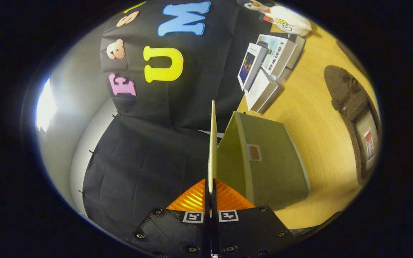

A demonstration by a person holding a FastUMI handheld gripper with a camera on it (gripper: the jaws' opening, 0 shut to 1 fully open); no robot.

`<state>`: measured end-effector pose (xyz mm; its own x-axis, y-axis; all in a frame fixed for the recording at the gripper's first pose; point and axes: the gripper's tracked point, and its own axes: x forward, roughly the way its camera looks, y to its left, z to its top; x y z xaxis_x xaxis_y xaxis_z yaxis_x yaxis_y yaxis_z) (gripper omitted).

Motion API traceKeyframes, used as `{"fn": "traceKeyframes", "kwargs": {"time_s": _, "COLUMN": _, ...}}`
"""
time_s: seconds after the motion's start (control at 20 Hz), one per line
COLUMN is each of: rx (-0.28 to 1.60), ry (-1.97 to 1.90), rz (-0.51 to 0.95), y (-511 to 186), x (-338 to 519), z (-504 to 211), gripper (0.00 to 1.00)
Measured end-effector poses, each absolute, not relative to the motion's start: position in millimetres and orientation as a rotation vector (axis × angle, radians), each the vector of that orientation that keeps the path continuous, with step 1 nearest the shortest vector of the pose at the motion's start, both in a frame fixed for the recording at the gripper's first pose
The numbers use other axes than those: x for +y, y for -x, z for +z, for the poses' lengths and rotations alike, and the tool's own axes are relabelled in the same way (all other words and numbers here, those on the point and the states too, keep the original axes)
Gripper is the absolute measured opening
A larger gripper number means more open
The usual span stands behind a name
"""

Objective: Open the storage box then place both shoes into the box .Put the left shoe in first, then the right shoe, with the right side of both shoes facing outward in a uniform manner.

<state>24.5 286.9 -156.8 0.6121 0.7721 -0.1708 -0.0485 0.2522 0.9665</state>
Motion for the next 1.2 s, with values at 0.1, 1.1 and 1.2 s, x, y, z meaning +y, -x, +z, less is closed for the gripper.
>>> {"fn": "traceKeyframes", "kwargs": {"time_s": 0.1, "rx": 0.733, "ry": -1.130, "rz": 0.637, "y": -26, "x": 291, "z": -143, "gripper": 0.01}}
{"fn": "traceKeyframes", "kwargs": {"time_s": 1.1, "rx": 0.614, "ry": -0.702, "rz": 0.716, "y": -23, "x": 443, "z": -39, "gripper": 0.09}}
{"fn": "traceKeyframes", "kwargs": {"time_s": 1.2, "rx": 0.622, "ry": -0.663, "rz": 0.726, "y": -20, "x": 458, "z": -44, "gripper": 0.09}}
